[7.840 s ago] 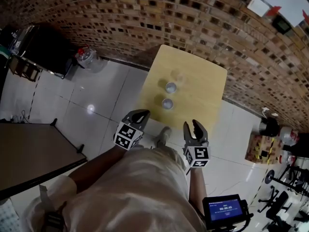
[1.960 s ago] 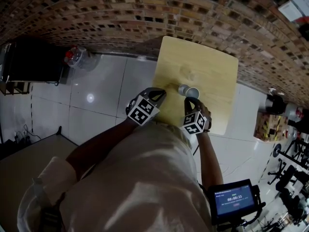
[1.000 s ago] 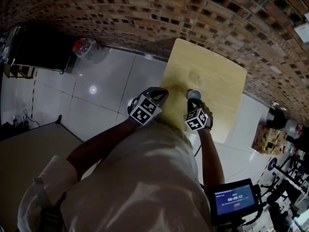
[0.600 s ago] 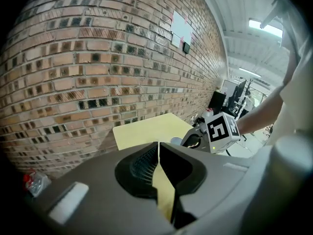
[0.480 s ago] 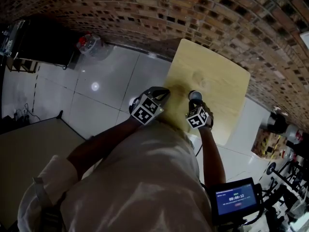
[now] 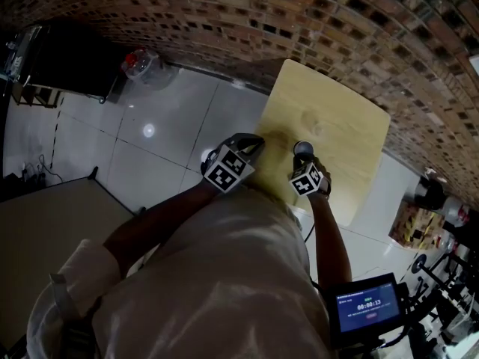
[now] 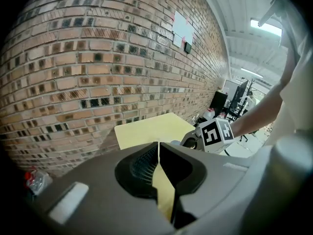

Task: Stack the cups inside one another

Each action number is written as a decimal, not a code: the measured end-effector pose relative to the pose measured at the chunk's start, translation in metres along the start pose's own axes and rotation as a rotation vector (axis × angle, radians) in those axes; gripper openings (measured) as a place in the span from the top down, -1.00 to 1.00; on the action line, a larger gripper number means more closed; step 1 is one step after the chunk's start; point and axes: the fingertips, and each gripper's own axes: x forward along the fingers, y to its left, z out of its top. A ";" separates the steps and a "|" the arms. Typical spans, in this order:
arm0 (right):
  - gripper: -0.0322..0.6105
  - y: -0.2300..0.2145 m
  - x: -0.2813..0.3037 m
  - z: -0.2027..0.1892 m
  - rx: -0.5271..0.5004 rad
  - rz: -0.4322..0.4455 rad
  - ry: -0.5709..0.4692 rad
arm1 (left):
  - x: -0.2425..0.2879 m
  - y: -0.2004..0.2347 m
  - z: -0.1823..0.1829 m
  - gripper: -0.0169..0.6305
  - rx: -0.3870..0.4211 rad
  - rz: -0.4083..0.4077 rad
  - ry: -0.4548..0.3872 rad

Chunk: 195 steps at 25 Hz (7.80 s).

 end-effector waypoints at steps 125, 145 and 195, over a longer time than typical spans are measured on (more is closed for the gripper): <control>0.53 -0.103 -0.186 -0.008 0.371 -0.342 -0.543 | -0.005 -0.032 0.023 0.65 -0.145 0.031 -0.105; 0.60 -0.106 -0.050 -0.013 0.055 -0.205 -0.204 | -0.016 -0.007 0.009 0.65 -0.167 0.106 -0.100; 0.85 -0.103 0.017 -0.027 -0.195 -0.175 0.015 | -0.032 0.003 -0.013 0.66 -0.214 0.156 -0.059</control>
